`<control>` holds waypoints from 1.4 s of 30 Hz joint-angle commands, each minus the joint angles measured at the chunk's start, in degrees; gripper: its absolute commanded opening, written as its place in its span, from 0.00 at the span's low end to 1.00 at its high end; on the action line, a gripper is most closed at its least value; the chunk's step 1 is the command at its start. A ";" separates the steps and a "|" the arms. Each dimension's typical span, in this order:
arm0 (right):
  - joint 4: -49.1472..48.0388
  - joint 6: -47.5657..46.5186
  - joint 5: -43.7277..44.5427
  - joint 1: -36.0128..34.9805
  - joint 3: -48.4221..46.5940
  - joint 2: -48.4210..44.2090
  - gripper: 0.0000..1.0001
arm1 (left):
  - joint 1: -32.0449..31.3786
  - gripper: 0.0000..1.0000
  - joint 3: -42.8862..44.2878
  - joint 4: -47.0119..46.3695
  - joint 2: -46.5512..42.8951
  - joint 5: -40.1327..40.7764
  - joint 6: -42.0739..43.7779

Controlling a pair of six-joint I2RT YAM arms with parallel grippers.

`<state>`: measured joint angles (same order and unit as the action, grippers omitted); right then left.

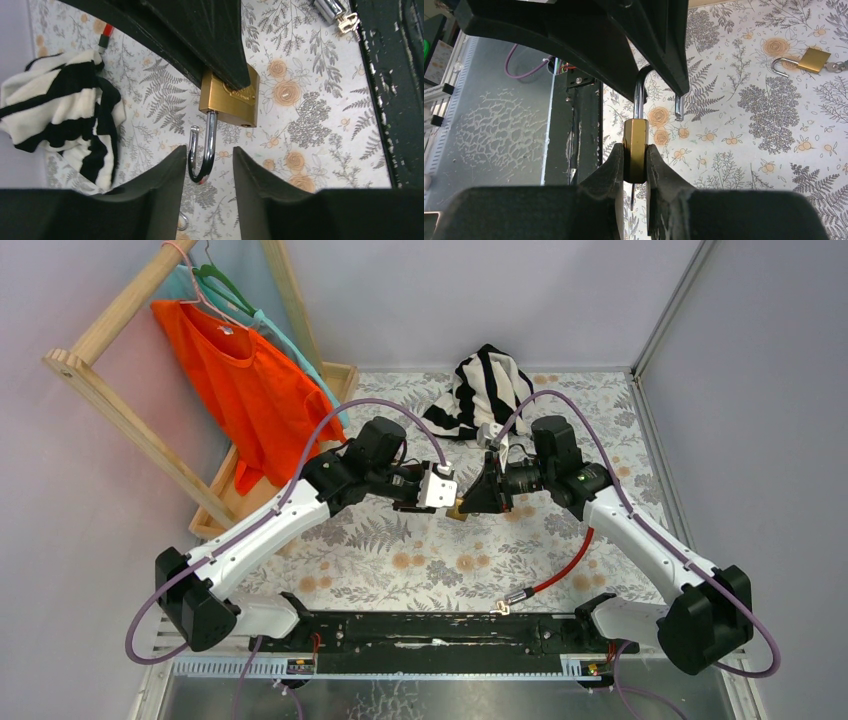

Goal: Lock with the key
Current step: Lock the lock.

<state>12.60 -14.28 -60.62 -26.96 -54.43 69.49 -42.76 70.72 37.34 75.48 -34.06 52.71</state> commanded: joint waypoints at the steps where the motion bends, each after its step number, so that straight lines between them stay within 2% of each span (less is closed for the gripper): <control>1: -4.16 0.02 -2.25 -0.03 -0.46 -2.21 0.00 | -0.54 0.42 1.04 -1.66 -0.07 0.66 -0.88; 4: -4.19 -0.02 -1.48 -0.03 -0.57 -2.26 0.00 | -0.53 0.30 0.90 -1.66 0.14 0.16 -2.39; 11: -4.13 -0.93 1.69 -0.11 -0.22 -2.69 0.00 | -0.54 0.14 1.44 -1.66 0.50 1.37 -6.38; 16: -4.87 0.05 6.48 -0.07 -0.75 -2.87 0.00 | -0.48 0.00 2.01 -1.66 1.08 2.84 -13.99; 23: -4.17 -0.81 9.53 -0.03 -1.67 -3.21 0.00 | -0.43 0.00 2.80 -1.46 2.11 2.17 -21.82; 24: -3.88 -1.20 9.37 -0.08 -1.69 -3.30 0.00 | -0.47 0.01 2.58 -1.40 1.90 1.72 -21.72; 34: 0.64 -7.42 6.74 -0.03 -1.54 -5.07 0.00 | 0.18 0.44 0.39 -1.40 0.53 1.38 -18.29; 37: 1.06 -7.77 6.14 -0.09 -1.67 -5.06 0.00 | 0.19 0.47 0.54 -1.40 0.71 1.49 -17.65; 42: 1.17 -7.91 5.46 -0.07 -1.60 -5.24 0.00 | 0.33 0.45 1.01 -1.40 1.75 1.66 -16.99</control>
<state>15.27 -20.99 -53.19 -27.20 -54.13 66.57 -42.70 71.53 36.93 77.19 -32.10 34.52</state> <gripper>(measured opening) 0.182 0.466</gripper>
